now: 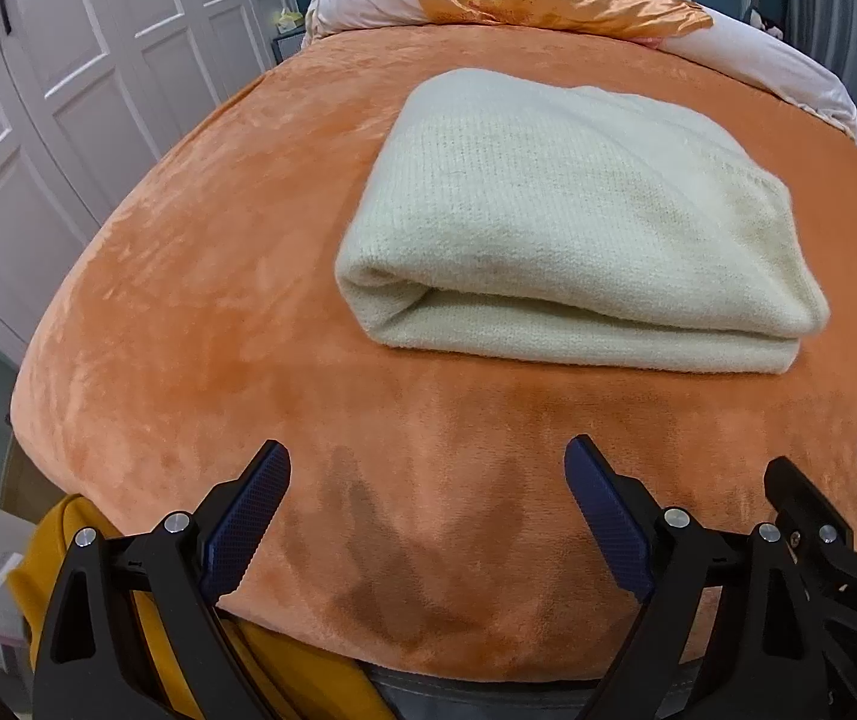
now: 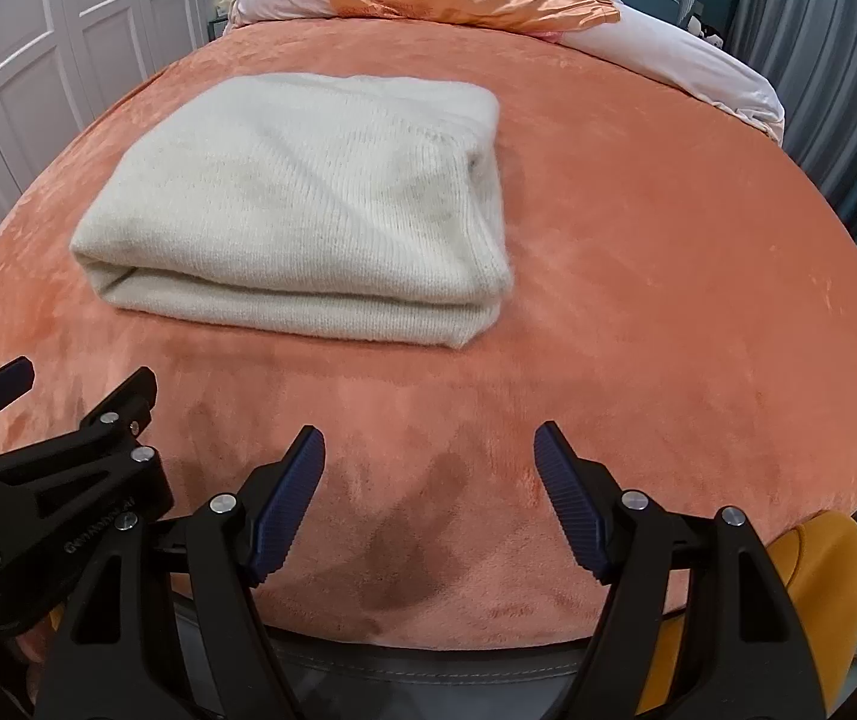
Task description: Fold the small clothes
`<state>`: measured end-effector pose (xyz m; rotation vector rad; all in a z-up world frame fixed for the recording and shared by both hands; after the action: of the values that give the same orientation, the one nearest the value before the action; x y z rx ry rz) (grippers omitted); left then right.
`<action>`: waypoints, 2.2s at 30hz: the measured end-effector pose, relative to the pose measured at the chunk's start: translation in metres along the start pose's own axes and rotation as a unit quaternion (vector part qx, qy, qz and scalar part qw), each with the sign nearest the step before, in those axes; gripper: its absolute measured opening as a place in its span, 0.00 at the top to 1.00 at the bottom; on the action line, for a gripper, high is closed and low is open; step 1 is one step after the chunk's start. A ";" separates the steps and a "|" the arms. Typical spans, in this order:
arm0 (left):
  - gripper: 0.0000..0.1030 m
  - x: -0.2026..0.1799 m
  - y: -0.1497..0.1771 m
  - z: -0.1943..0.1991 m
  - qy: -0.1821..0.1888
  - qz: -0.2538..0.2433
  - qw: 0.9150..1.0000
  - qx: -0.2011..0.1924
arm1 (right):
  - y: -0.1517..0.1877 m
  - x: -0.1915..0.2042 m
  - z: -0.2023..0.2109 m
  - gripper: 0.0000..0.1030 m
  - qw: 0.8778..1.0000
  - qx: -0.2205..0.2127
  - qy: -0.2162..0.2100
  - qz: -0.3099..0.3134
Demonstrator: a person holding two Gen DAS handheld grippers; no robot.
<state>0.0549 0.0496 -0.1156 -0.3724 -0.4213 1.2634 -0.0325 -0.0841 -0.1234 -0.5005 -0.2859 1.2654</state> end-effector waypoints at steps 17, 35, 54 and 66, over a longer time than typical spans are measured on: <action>0.12 -0.001 -0.003 0.000 -0.002 0.006 1.000 0.014 | -0.012 -0.007 -0.002 0.31 1.000 0.009 -0.005 -0.012; 0.13 0.000 -0.007 -0.002 -0.014 -0.001 1.000 0.017 | -0.019 -0.003 -0.006 0.27 1.000 0.017 -0.008 -0.007; 0.14 -0.001 -0.009 -0.002 -0.021 -0.004 1.000 0.020 | -0.026 -0.008 -0.008 0.28 1.000 0.020 -0.009 -0.015; 0.14 -0.001 -0.010 -0.002 -0.026 -0.006 0.999 0.023 | -0.029 -0.009 -0.008 0.28 1.000 0.019 -0.013 -0.016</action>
<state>0.0640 0.0457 -0.1128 -0.2986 -0.4372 1.2711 -0.0073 -0.1009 -0.1146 -0.4462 -0.2897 1.2443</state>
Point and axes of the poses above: each gripper's, at about its wrist camera, not at the fingertips, and z roughly against the way its jaws point, x to its left, y to its underside, the point moved 9 cm from there along -z, roughly the way its jaws point, and after that the axes turned 2 degrees about x, right-handed, at the moved point
